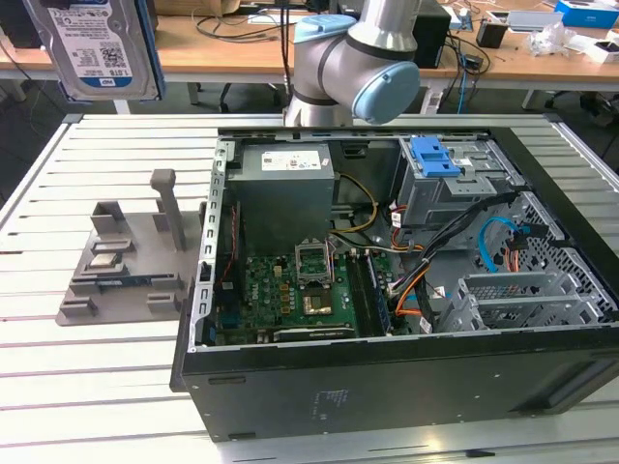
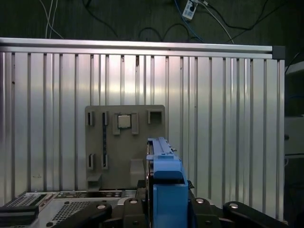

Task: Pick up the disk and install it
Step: 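Pick up the disk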

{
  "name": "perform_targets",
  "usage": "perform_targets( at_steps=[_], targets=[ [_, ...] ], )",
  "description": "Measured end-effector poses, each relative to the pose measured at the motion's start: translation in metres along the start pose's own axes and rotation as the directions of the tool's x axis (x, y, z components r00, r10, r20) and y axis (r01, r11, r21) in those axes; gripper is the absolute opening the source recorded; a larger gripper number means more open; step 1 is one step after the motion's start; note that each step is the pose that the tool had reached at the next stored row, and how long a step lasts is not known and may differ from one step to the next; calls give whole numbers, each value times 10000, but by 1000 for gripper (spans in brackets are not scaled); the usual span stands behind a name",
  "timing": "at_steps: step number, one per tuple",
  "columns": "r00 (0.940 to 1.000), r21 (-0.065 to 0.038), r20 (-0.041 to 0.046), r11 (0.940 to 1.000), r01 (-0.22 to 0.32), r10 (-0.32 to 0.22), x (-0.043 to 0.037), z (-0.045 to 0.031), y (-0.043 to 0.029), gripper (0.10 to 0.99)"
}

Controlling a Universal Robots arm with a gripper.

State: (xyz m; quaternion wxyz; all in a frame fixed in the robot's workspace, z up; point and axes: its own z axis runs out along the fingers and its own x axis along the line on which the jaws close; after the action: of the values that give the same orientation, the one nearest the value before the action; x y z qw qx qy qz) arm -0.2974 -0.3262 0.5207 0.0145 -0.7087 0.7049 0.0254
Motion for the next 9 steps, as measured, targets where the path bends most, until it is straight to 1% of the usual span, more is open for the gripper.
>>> perform_targets(
  at_steps=[5,7,9],
  targets=[
    [10000,-1,0,10000,0,0,1,0,-181,365],
    [10000,-3,0,10000,0,0,2,-1,-290,365],
    [10000,-5,-1,10000,2,-2,3,-2,-377,365]
  ],
)
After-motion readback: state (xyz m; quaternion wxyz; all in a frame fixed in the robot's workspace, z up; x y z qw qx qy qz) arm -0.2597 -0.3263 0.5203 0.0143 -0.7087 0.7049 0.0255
